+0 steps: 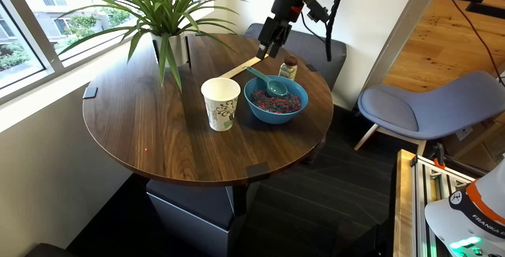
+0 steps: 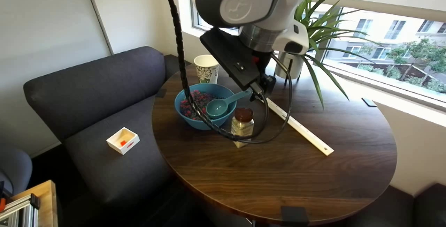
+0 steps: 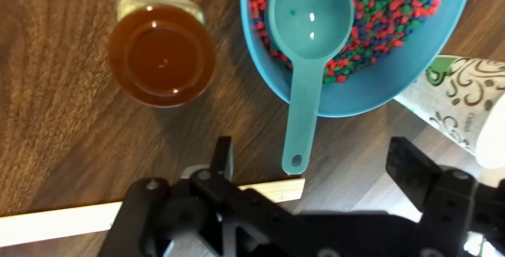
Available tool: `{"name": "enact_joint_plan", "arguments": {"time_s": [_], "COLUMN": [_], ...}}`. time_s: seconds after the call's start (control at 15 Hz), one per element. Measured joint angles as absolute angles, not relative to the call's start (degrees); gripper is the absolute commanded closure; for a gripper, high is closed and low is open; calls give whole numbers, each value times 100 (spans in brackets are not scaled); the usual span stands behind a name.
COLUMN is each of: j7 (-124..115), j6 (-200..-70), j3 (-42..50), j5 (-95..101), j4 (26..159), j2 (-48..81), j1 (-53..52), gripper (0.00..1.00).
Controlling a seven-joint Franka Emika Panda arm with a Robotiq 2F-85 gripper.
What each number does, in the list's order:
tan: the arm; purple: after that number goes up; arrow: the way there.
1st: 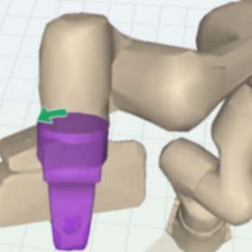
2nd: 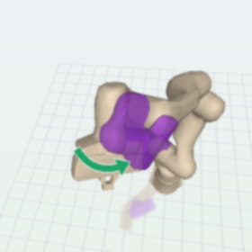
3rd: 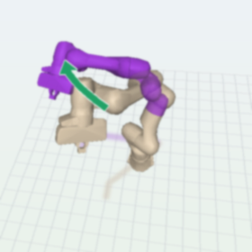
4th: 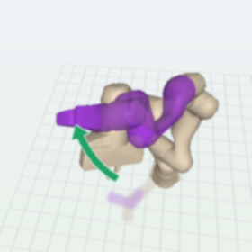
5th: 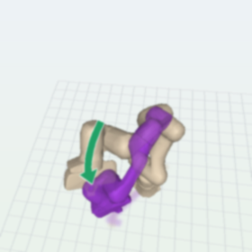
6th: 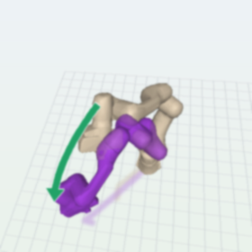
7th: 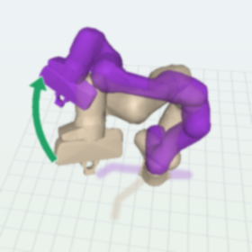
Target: Use the blue spoon to place some cereal from the bowl into the coffee cup.
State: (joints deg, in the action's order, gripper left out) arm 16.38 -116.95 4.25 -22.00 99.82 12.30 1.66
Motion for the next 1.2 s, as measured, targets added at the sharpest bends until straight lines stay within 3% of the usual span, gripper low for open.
{"name": "enact_joint_plan", "arguments": {"time_s": [0.8,1.2], "j7": [1513,1506], "j6": [-11943,-10823], "j3": [20,-51], "j5": [-2326,-2628], "j4": [9104,8820], "j2": [2326,2406], "j1": [405,795], "gripper": [0,4]}}
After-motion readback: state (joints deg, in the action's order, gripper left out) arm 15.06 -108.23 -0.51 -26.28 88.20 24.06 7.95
